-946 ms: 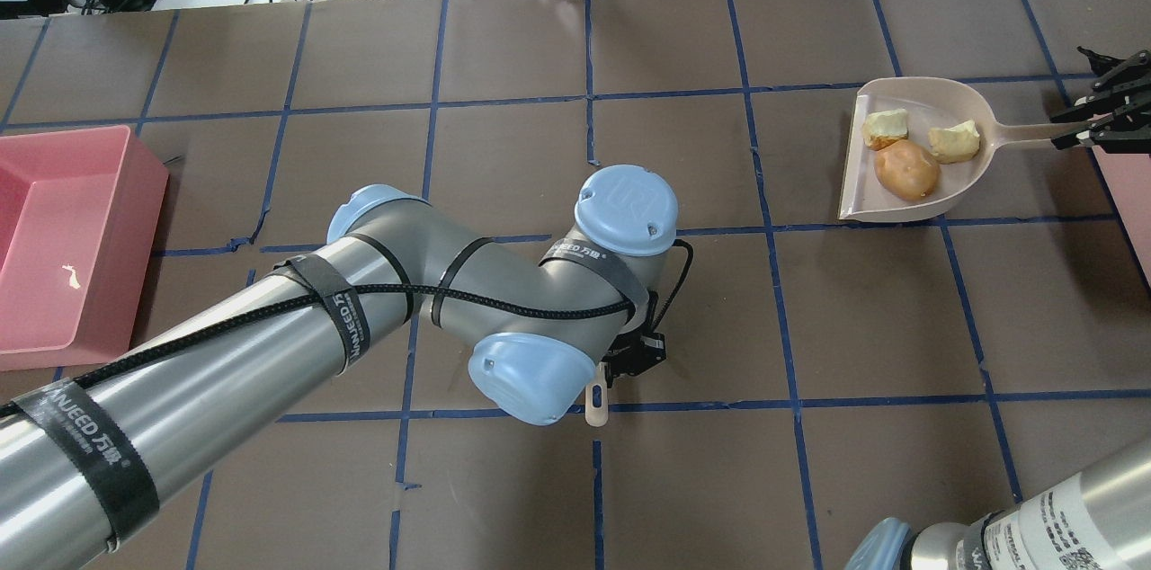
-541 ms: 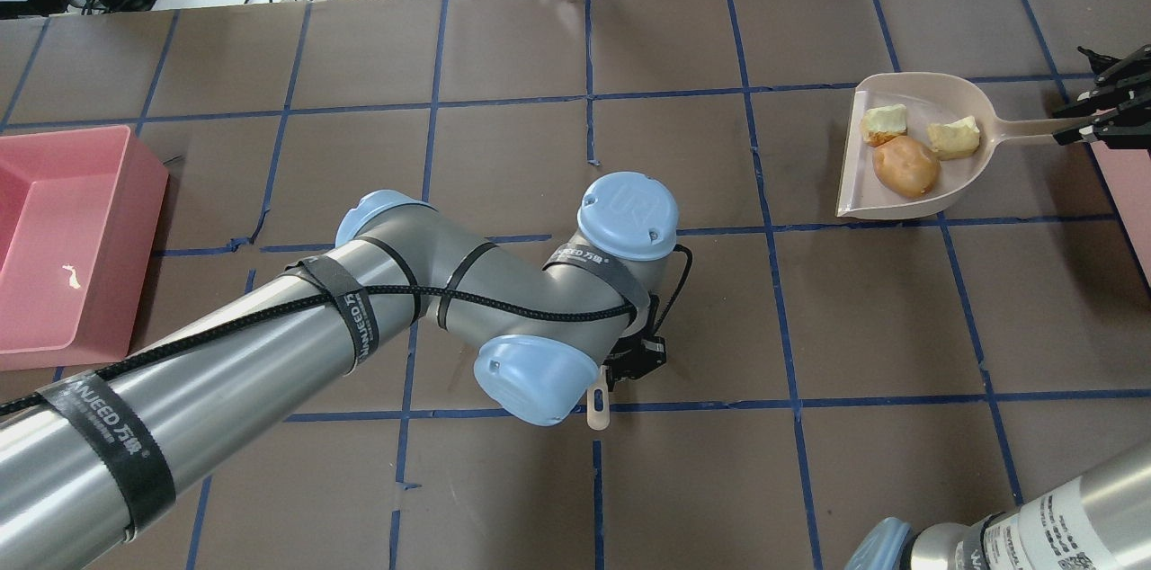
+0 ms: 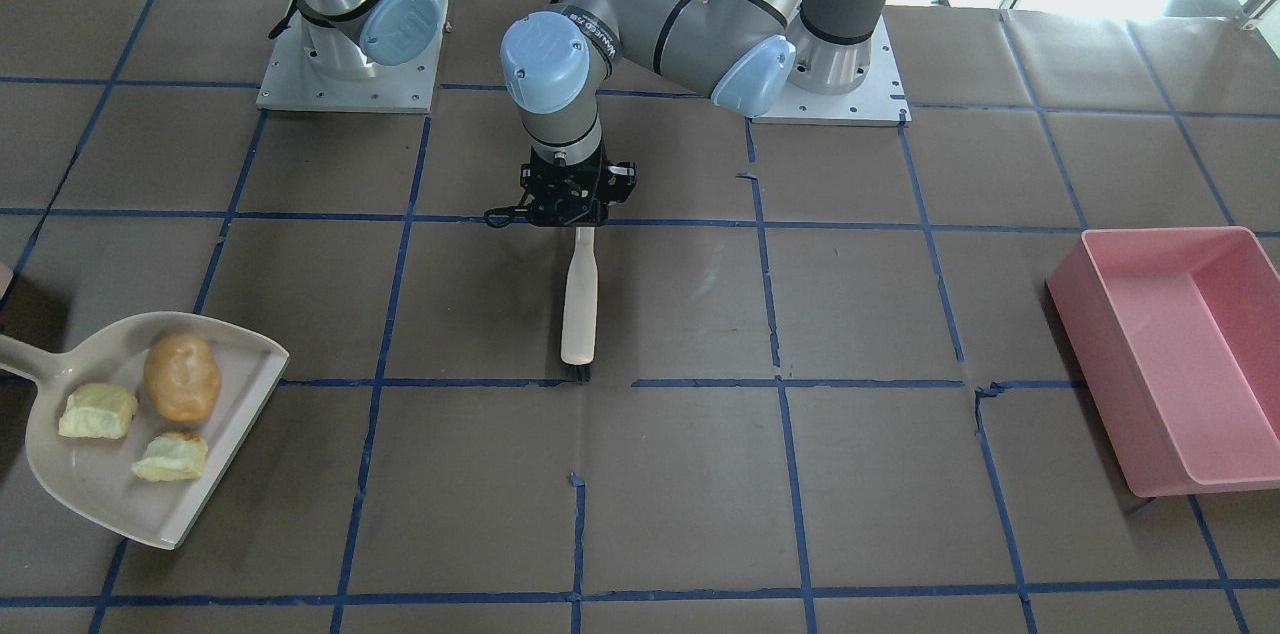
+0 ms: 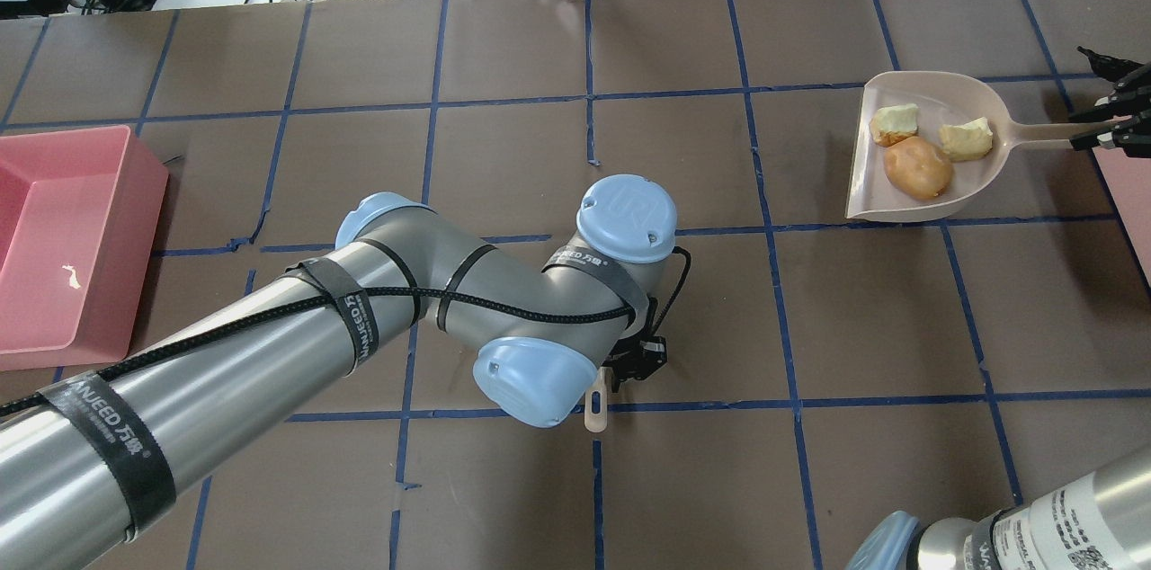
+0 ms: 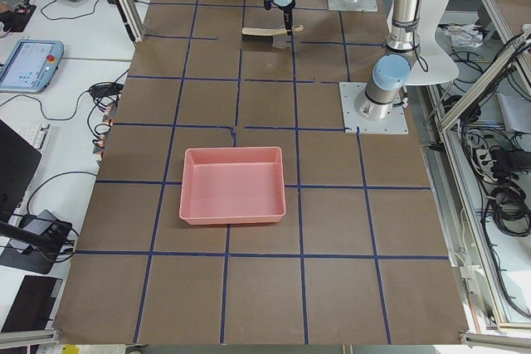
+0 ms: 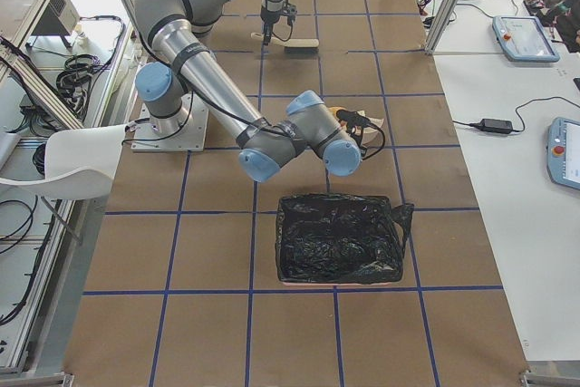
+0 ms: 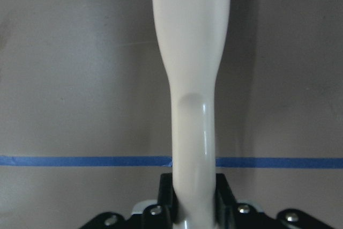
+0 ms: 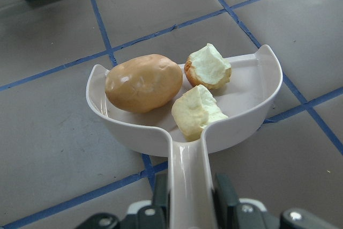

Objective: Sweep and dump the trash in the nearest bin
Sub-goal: 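Pull the brush back toward the robot with the left gripper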

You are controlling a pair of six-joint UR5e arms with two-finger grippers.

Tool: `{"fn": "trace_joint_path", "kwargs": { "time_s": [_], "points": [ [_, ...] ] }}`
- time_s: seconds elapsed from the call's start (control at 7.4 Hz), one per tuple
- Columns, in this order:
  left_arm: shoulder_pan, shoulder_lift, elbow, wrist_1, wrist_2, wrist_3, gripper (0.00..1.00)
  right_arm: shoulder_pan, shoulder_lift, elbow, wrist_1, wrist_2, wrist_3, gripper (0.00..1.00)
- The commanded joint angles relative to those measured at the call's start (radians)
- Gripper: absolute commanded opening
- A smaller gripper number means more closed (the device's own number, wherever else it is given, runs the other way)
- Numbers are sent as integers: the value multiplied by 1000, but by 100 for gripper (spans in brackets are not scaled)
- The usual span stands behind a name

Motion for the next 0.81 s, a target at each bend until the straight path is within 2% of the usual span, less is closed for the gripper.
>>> {"fn": "trace_joint_path", "kwargs": {
  "time_s": [0.0, 0.41, 0.68],
  "points": [
    [2, 2, 11, 0, 2, 7, 73, -6, 0, -1, 35, 23, -52, 1],
    [9, 17, 39, -3, 8, 12, 75, -53, 0, 1, 89, 43, -124, 0],
    [28, 23, 112, -41, 5, 49, 78, -93, 0, -5, 141, 50, -148, 0]
  ]
}}
